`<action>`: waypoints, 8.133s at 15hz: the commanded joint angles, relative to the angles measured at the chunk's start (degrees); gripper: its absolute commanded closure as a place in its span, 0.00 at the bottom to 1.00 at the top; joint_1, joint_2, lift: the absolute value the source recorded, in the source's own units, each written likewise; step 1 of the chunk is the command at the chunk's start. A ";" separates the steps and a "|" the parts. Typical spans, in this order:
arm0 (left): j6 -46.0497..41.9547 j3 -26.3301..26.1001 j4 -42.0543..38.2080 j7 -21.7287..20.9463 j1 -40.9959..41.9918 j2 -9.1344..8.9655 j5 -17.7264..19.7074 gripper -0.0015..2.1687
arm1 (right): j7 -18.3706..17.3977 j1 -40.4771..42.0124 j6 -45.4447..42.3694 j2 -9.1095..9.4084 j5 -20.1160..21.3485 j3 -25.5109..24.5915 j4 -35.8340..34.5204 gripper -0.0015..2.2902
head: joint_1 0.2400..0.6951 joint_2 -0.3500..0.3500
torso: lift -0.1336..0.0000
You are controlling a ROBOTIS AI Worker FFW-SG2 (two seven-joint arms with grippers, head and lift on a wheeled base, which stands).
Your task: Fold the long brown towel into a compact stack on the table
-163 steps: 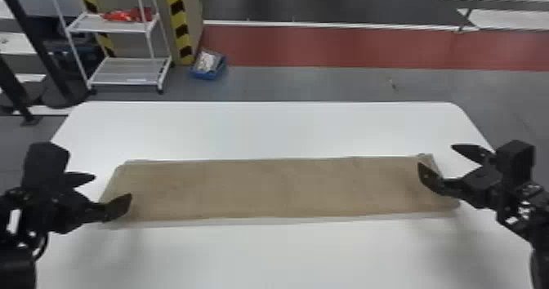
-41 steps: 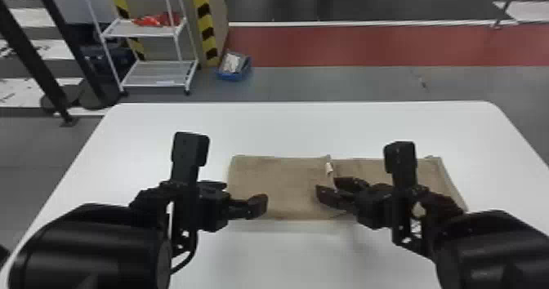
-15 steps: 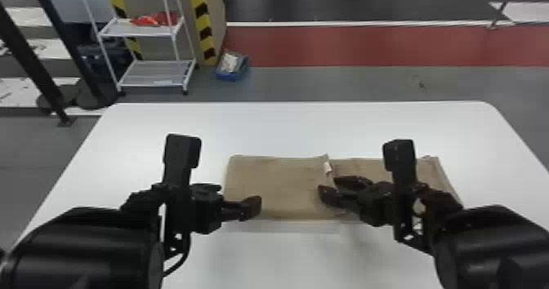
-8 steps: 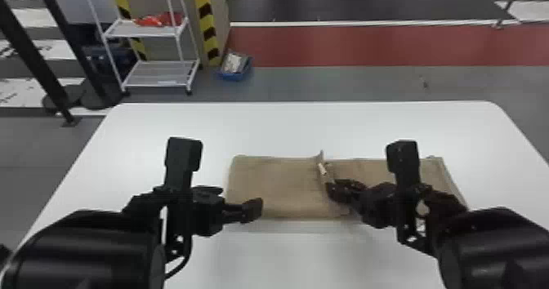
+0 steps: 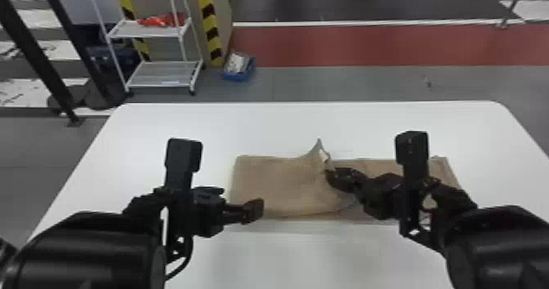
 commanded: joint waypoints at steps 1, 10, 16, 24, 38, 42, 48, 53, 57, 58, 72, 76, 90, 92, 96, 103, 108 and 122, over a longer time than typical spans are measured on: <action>-0.07 0.94 -0.32 -0.59 0.42 -0.24 0.00 0.04 | 0.42 1.98 1.22 -0.10 -2.77 -3.36 -4.08 0.48 | 1.00 0.61 | 0.07; -0.07 1.38 -0.32 -1.03 -0.02 -0.24 0.44 0.04 | 1.03 4.26 -1.42 -1.06 -4.62 -8.55 -1.62 0.48 | 1.00 0.52 | 0.07; -0.60 2.35 -0.32 -1.12 0.51 -0.24 1.14 0.04 | 1.91 5.84 -0.01 -1.50 -7.34 -15.49 -2.41 0.48 | 1.00 0.44 | 0.07; -1.13 2.53 -0.41 -1.38 1.30 -0.24 1.14 0.04 | 2.79 8.48 1.40 -1.59 -9.54 -19.98 -7.51 0.48 | 1.00 0.43 | 0.07; -1.13 1.47 -1.38 -1.38 2.97 -0.24 1.14 0.04 | 4.64 8.04 5.62 -2.64 -12.44 -27.36 -7.69 0.47 | 1.00 0.31 | 0.07; -1.30 0.86 -1.03 -1.21 2.97 -0.24 1.05 0.04 | 4.64 7.43 2.28 -4.23 -10.94 -26.39 -1.45 0.47 | 1.00 0.25 | 0.07; -1.83 1.30 -1.73 -0.94 4.28 -0.24 1.14 0.04 | 4.64 6.11 0.87 -4.31 -12.00 -24.72 0.31 0.47 | 1.00 0.24 | 0.07; -2.00 1.56 -2.26 -1.03 5.08 -0.24 1.14 0.04 | 4.99 5.32 5.79 -5.55 -14.11 -31.40 -3.29 0.47 | 1.00 0.23 | 0.07; -2.88 1.03 -1.73 -0.94 5.25 -0.24 1.14 0.04 | 4.90 2.94 -1.06 -6.86 -10.94 -27.71 7.52 0.47 | 1.00 0.16 | 0.07; -2.88 1.03 -1.82 -0.94 5.34 -0.24 1.14 0.04 | 4.90 1.89 -1.77 -6.86 -10.42 -26.66 9.01 0.47 | 1.00 0.16 | 0.07; -5.17 1.21 -0.85 -1.03 5.34 -0.24 1.41 0.04 | 6.04 -6.28 -4.76 -7.74 -10.42 -26.39 22.02 0.47 | 1.00 0.19 | 0.07; -5.17 1.65 -1.64 -1.38 5.60 -0.24 1.41 0.04 | 6.04 -4.79 -4.23 -7.74 -11.47 -27.01 20.97 0.47 | 1.00 0.17 | 0.07; -4.82 2.44 -3.14 -1.56 6.48 -0.24 1.85 0.04 | 5.96 -2.51 5.26 -8.09 -12.53 -30.52 12.26 0.47 | 1.00 0.11 | 0.07; -4.82 2.97 -3.05 -1.56 6.22 -0.24 1.85 0.04 | 6.04 -1.80 8.25 -7.13 -13.93 -31.49 6.99 0.47 | 1.00 0.14 | 0.07; -4.99 2.88 -2.08 -1.47 5.43 -0.24 1.76 0.04 | 6.04 -3.12 17.22 -9.68 -19.21 -41.16 1.63 0.47 | 1.00 0.13 | 0.07; -5.17 2.18 -0.32 -0.94 4.72 -0.24 1.76 0.04 | 6.04 -3.03 4.74 -10.03 -15.60 -35.09 12.35 0.47 | 1.00 0.06 | 0.07; -5.17 2.88 -0.41 -1.21 4.81 -0.24 1.76 0.04 | 6.04 -1.71 5.62 -9.68 -16.57 -35.53 10.77 0.47 | 1.00 0.09 | 0.07; -7.98 3.49 0.03 -2.09 6.13 -0.24 2.64 0.04 | 5.78 -0.31 8.96 -10.56 -15.25 -39.58 11.83 0.02 | 1.00 0.01 | 0.07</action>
